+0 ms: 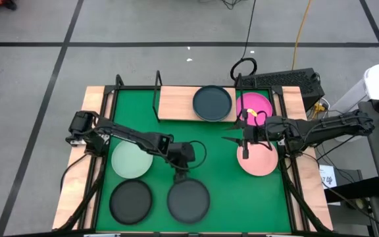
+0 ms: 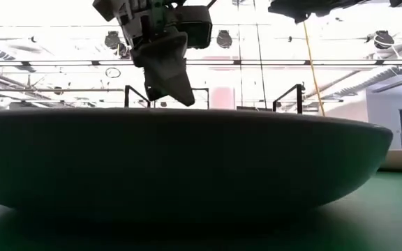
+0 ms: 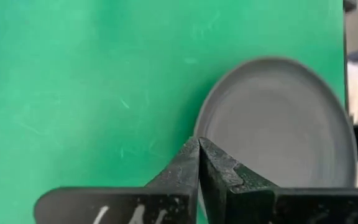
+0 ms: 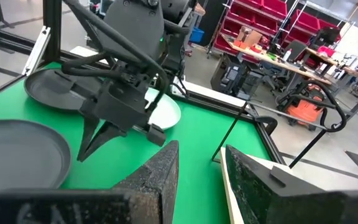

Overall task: Place and stack plates onto a shelf
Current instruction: Stack the right black plate on top of the blue plate on the shelf

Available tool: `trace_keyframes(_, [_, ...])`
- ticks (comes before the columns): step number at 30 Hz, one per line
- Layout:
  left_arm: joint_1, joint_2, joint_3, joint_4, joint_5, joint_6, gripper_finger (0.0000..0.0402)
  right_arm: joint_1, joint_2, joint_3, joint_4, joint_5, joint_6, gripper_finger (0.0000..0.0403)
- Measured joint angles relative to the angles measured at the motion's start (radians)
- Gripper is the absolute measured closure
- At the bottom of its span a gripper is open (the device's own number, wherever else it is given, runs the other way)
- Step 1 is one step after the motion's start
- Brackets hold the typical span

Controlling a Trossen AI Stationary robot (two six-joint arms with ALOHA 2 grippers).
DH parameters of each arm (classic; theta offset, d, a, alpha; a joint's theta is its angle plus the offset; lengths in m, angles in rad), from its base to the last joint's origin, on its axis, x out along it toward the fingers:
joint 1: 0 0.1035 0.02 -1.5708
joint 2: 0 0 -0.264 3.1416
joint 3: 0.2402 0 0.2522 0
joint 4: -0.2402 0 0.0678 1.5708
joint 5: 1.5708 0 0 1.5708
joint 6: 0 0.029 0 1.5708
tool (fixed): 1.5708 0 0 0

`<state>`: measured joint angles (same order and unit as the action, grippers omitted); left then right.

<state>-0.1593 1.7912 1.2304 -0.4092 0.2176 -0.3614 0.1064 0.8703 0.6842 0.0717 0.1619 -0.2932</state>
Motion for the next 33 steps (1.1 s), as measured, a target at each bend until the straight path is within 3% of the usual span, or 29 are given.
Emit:
trace_keyframes(12, [-0.063, 0.026, -0.001, -0.035, -0.006, 0.044, 0.0238, 0.0, 0.0, 0.0, -0.009, 0.006, -0.003, 0.0289])
trace_keyframes(20, [-0.075, 0.13, -0.002, -0.031, -0.009, -0.004, 0.0203, 0.0, 0.0, 0.0, -0.009, 0.027, 0.001, 0.0289])
trace_keyframes(24, [-0.065, 0.155, -0.003, -0.034, -0.008, -0.033, 0.0203, 0.0, 0.0, 0.0, -0.009, 0.026, 0.002, 0.0289])
trace_keyframes(27, [-0.063, 0.152, -0.003, -0.032, 0.014, -0.029, 0.0227, 0.0, 0.0, 0.0, -0.009, 0.026, 0.001, 0.0289])
trace_keyframes(33, [-0.031, 0.152, -0.003, -0.031, 0.069, -0.017, 0.0372, 0.0, -0.001, 0.0, -0.002, 0.022, 0.014, 0.0289])
